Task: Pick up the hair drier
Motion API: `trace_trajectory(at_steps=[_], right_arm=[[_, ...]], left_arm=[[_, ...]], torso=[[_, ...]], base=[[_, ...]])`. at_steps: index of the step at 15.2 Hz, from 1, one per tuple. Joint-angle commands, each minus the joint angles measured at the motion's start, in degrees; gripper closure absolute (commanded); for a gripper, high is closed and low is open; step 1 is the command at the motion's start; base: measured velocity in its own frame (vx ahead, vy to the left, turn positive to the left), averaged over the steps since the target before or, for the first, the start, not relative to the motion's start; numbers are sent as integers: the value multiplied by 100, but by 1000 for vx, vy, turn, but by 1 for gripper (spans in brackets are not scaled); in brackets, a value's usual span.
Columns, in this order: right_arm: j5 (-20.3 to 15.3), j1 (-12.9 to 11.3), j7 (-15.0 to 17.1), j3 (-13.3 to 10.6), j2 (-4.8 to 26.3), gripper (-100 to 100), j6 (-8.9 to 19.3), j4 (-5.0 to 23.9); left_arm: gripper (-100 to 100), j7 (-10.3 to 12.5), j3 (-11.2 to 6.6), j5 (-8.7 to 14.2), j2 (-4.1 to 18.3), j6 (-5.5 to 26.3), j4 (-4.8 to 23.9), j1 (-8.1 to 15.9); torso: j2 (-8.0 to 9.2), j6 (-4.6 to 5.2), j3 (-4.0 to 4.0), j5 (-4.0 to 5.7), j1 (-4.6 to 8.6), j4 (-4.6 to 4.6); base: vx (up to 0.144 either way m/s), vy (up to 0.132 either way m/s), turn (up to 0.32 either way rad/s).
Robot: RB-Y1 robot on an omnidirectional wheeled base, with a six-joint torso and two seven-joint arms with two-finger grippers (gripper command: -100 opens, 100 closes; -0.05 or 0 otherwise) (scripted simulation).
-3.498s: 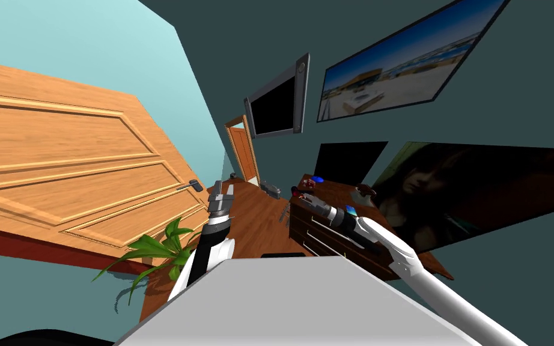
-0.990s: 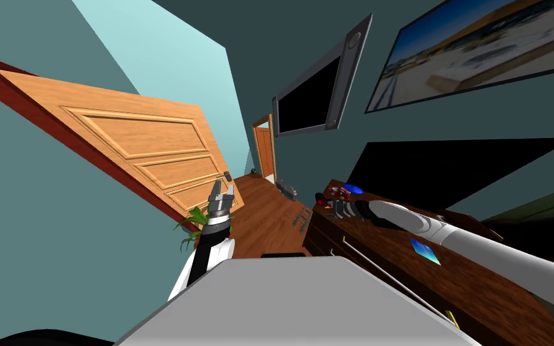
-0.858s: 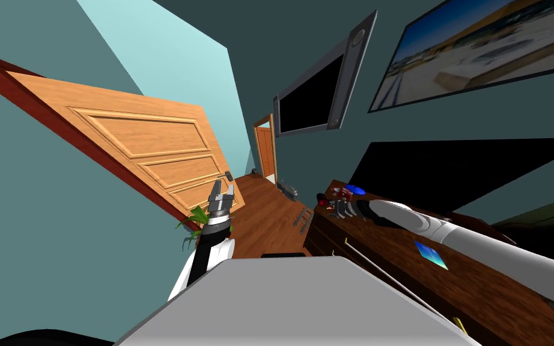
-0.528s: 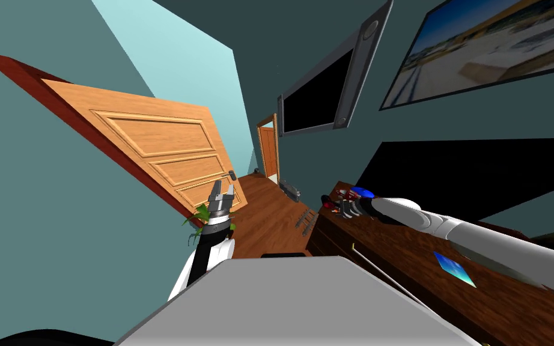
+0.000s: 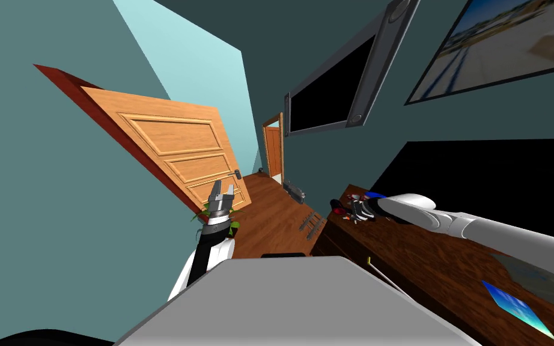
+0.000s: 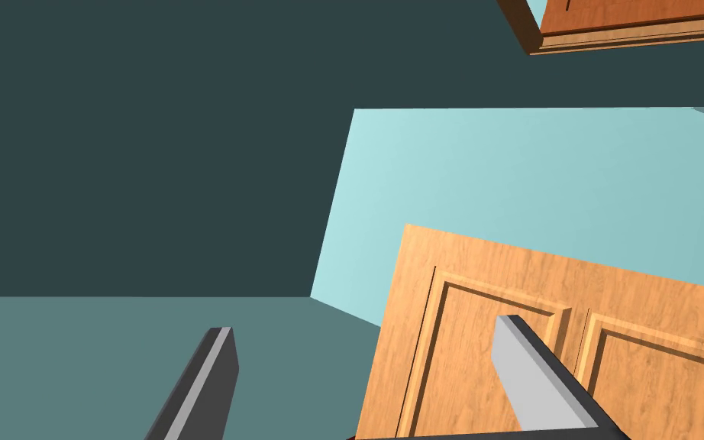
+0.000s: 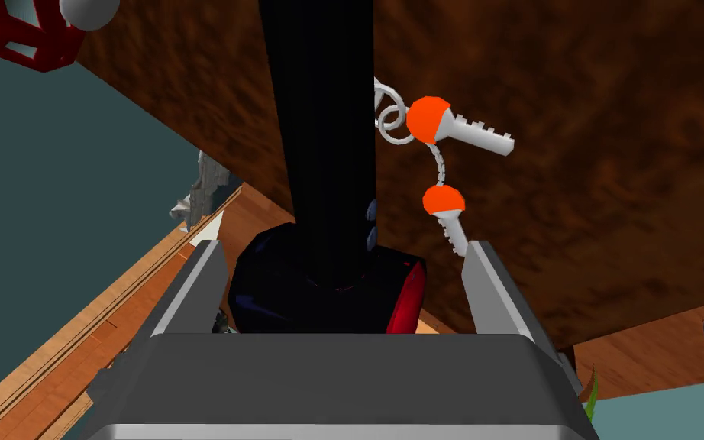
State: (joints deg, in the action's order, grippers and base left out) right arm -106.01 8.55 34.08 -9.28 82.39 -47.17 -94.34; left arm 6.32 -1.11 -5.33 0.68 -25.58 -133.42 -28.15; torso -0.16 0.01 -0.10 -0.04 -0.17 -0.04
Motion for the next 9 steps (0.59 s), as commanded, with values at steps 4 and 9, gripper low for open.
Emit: trace_trajectory(at_steps=[4,9], right_arm=[[5,5,-251,-72,-38,-100,63,233],[163,91,-650,-103,-138,-100,250,469]], left_arm=[[0,0,0,0,0,0,0,0],[0,0,0,0,0,0,0,0]], torso=[[9,3,5,2,4,2],[0,2,0,1,-1,0]], base=[[34,19,6],[57,33,-36]])
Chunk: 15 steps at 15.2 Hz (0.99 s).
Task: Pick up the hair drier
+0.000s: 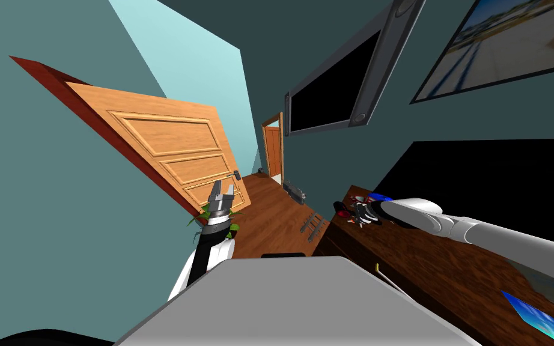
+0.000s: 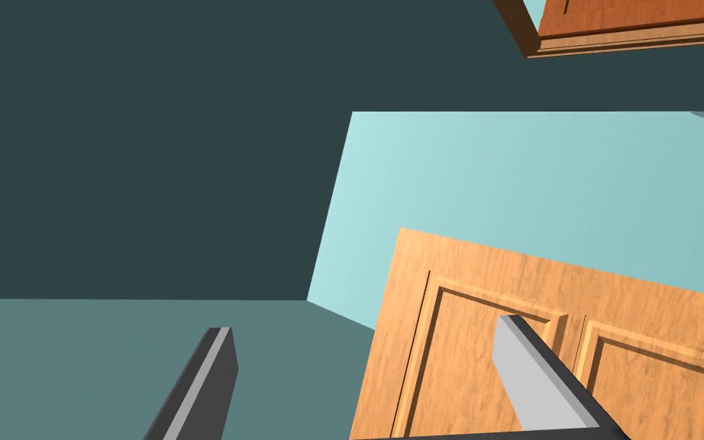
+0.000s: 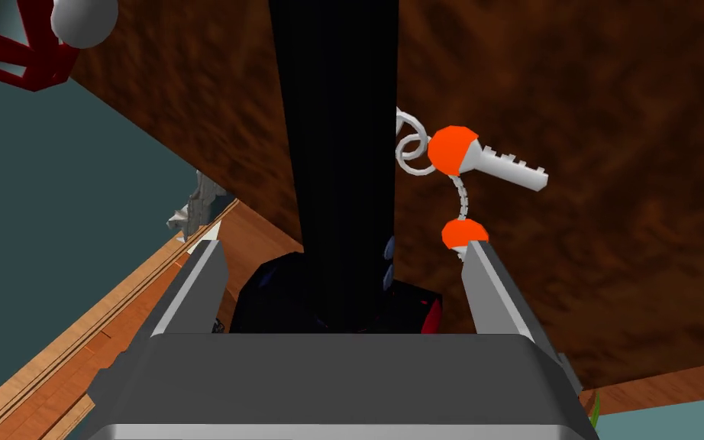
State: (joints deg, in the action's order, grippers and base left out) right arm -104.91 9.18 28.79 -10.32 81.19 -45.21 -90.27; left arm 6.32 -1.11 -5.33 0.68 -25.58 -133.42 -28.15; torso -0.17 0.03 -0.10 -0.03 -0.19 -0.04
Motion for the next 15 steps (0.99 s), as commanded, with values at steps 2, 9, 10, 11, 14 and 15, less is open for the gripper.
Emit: trace_trajectory(at_steps=[2,9,10,11,14,15], right_arm=[[115,63,-280,-13,-58,-100,129,156],[21,12,-41,6,2,100,17,14],[-11,-6,39,13,22,100,-20,-33],[-42,-23,118,19,42,100,-58,-80],[-136,-75,357,38,103,100,-170,-221],[-168,-92,437,44,123,100,-207,-269]], left_arm=[[0,0,0,0,0,0,0,0],[0,0,0,0,0,0,0,1],[0,0,0,0,0,0,0,1],[0,0,0,0,1,0,0,2],[0,0,0,0,1,0,0,2],[0,0,0,0,1,0,0,2]], torso=[[0,0,0,-1,-1,0],[20,0,12,2,15,6],[26,-3,16,0,19,8],[35,-4,21,0,23,11],[52,0,32,-1,27,16],[55,2,34,-3,26,17]], base=[[55,39,-37],[3,3,1],[-57,-37,64],[-64,-40,65],[-68,-43,36],[-59,-39,29]])
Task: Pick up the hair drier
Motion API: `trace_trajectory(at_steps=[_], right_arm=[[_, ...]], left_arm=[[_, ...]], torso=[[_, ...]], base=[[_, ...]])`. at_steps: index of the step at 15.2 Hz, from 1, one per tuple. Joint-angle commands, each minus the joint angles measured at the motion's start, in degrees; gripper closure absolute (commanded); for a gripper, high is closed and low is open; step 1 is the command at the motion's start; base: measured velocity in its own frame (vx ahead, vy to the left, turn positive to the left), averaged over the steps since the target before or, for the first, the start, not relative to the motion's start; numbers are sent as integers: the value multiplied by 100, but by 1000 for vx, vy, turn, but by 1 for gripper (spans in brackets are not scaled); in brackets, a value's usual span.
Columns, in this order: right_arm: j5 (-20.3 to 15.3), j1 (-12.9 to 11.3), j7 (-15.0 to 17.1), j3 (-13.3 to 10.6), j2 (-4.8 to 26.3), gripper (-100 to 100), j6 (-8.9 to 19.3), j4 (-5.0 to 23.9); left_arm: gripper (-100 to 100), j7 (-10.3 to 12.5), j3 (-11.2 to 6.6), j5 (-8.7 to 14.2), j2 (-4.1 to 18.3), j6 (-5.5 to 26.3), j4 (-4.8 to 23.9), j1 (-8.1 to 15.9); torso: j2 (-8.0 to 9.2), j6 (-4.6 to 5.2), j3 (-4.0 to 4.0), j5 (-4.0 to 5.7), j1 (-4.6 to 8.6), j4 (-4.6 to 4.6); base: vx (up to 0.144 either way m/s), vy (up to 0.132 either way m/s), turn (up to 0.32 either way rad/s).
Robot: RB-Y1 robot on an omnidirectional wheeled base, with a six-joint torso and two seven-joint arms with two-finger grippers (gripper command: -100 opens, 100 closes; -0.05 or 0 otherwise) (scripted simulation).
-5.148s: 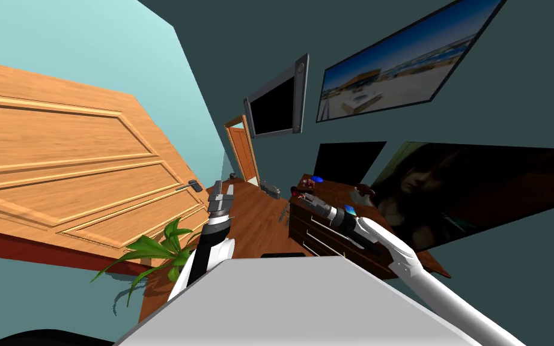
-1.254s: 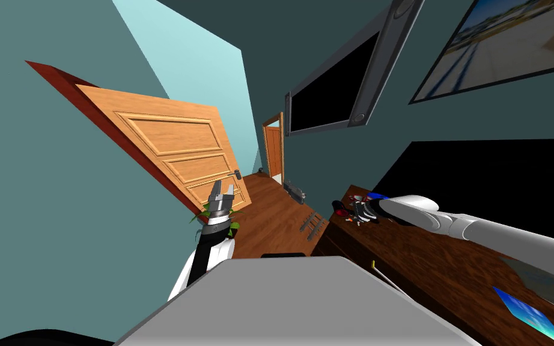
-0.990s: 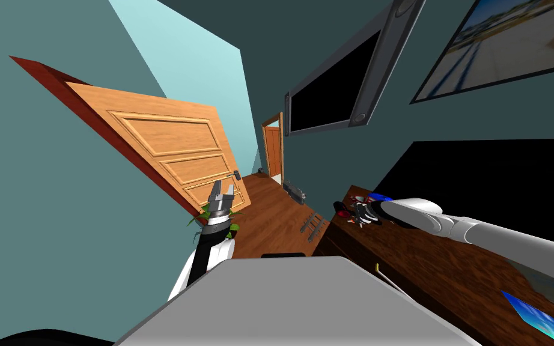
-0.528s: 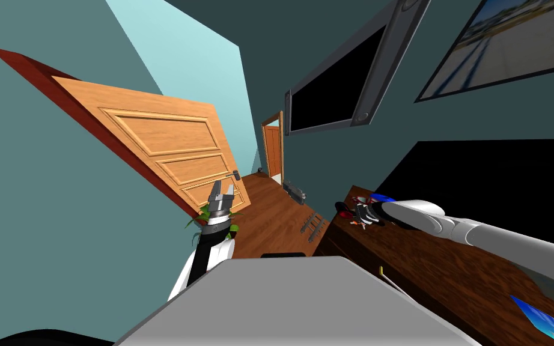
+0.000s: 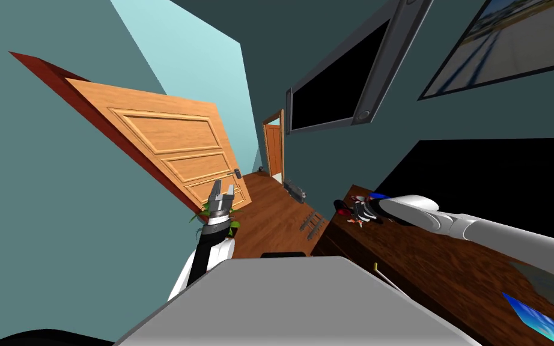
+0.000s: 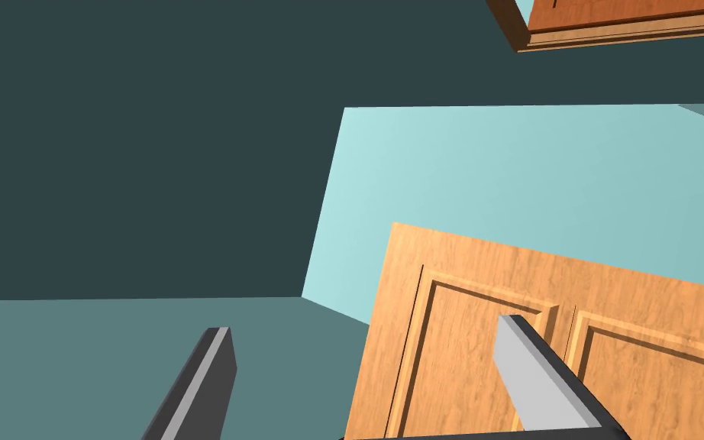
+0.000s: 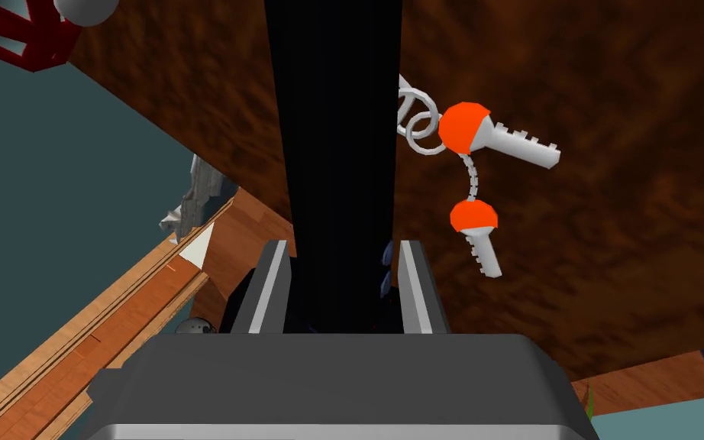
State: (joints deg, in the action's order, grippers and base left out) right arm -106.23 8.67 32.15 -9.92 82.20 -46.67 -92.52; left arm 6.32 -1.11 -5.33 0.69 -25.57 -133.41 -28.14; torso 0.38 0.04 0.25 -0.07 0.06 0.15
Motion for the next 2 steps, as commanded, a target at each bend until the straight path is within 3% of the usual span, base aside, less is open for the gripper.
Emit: trace_trajectory(at_steps=[1,2], right_arm=[[-67,-58,181,11,41,100,-99,-90],[-25,-10,69,9,21,100,-35,-41]], left_arm=[[0,0,0,0,0,0,0,0],[0,0,0,0,0,0,0,0]], torso=[[0,0,0,0,0,0],[-1,1,0,-1,-3,0]], base=[[-52,-33,29],[-30,-18,15]])
